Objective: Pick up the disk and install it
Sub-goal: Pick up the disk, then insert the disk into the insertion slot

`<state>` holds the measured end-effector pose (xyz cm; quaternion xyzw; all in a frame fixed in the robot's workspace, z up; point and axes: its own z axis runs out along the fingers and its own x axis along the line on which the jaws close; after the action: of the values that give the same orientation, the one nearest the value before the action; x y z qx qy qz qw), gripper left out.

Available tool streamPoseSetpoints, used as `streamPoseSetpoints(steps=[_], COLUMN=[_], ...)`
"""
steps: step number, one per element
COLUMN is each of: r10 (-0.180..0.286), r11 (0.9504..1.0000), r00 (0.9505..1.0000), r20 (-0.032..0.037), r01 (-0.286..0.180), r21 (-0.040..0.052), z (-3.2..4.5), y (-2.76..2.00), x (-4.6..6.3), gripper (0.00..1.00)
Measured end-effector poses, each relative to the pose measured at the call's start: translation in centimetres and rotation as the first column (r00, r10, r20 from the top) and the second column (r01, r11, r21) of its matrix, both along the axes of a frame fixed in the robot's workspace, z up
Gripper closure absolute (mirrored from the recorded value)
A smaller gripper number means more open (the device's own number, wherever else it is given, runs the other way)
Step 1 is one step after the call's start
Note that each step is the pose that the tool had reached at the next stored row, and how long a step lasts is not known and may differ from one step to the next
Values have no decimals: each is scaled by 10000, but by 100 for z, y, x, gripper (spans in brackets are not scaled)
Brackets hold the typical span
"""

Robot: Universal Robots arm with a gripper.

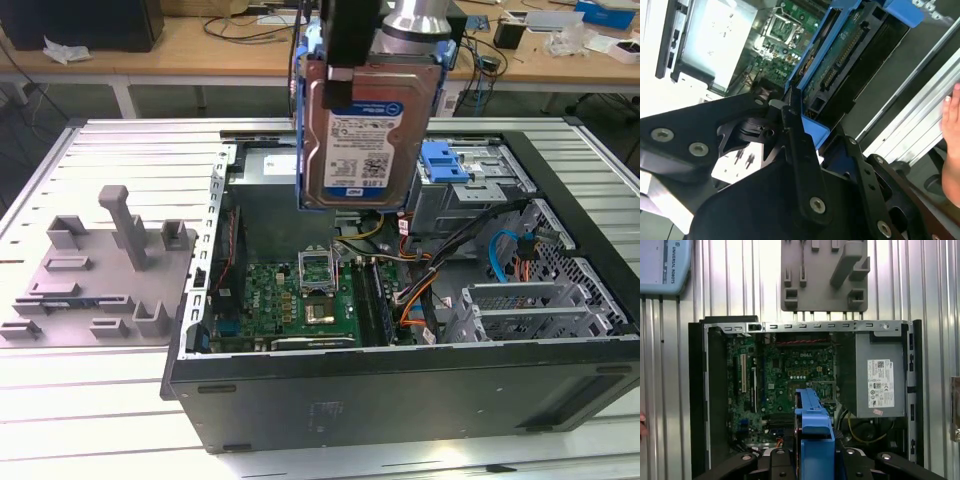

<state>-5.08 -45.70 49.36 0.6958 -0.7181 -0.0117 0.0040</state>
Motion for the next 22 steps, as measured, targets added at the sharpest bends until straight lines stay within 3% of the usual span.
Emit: streamPoseSetpoints(steps=[9, 22], r10=[2, 1], r11=[10000, 10000], r00=[10000, 10000], r20=[-2, 3], r01=[-2, -1], r21=[0, 46], z=[0, 0], y=[-155, -165], x=[303, 345], gripper=[63, 63])
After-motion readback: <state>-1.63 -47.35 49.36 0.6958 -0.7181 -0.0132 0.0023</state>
